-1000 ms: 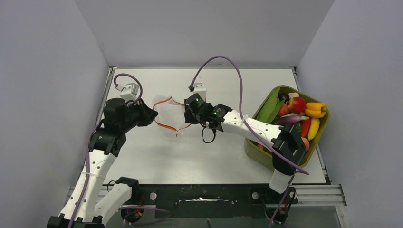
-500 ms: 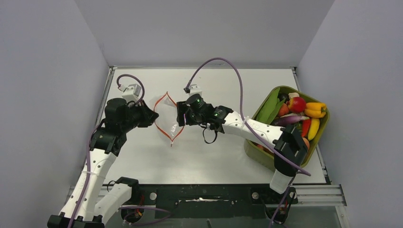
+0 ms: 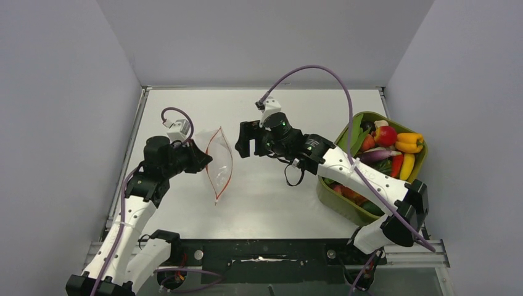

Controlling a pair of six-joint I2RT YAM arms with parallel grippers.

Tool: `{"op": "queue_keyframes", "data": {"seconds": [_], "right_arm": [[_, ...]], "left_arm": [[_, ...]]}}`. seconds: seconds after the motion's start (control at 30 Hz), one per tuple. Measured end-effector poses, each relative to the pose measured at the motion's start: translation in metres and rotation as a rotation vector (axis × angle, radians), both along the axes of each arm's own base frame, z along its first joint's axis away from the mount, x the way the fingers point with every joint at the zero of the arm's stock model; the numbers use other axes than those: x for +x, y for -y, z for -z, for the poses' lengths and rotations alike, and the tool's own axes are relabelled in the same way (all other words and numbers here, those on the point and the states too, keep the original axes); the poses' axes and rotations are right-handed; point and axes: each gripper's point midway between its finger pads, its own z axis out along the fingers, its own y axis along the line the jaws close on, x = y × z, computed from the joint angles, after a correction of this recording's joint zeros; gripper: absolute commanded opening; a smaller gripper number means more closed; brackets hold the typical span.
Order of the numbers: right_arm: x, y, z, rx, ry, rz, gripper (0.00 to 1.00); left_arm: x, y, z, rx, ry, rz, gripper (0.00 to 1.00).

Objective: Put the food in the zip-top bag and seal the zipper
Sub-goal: Open the zipper of the food storage bag, then pick up the fake vegetable from the bin.

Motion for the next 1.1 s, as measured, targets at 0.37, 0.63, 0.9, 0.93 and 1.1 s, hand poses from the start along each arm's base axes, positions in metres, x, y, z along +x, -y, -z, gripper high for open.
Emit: {"op": "queue_keyframes", "data": {"seconds": [0.37,0.63,0.9,0.93,1.1], "right_arm": [[0.020,0.107,0.023,-0.142,-0.090,0.471,0.84],[0.028,0.207,0.041,-0.261,-0.182,0.881,0.82],[0.044,0.278,0.040,-0.309,-0.184,1.093,0.72],[0.045,0.286,0.038,-0.313,-0.181,1.117,0.70],[0.045,0.320,0.028,-0.315,-0.153,1.210,0.65]], "left_arm": [[-0.003,0.002,0.003,0.000,0.038,0.029,0.00],[-0.003,0.003,0.002,-0.001,0.044,0.037,0.00],[-0.004,0.005,0.003,-0.005,0.043,0.050,0.00],[-0.005,0.005,0.003,-0.006,0.043,0.052,0.00],[-0.005,0.006,0.002,-0.009,0.044,0.056,0.00]]}}
